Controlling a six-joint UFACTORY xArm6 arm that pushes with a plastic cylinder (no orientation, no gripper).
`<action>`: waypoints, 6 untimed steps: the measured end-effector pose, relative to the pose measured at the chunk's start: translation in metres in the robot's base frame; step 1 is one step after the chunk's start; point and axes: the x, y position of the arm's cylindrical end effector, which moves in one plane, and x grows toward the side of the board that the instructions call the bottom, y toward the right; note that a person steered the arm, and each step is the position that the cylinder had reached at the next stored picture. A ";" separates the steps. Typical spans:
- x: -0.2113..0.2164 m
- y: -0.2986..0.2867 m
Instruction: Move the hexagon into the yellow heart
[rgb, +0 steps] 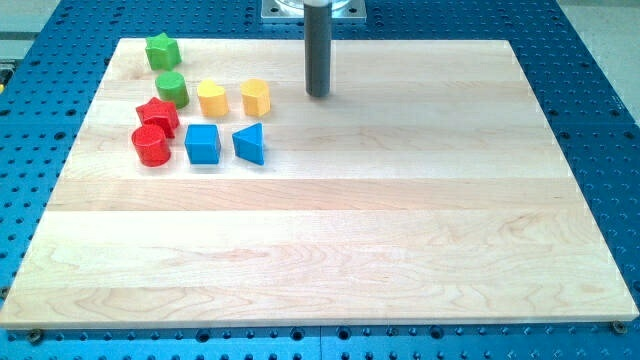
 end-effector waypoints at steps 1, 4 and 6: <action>0.011 -0.041; 0.011 -0.129; -0.005 -0.134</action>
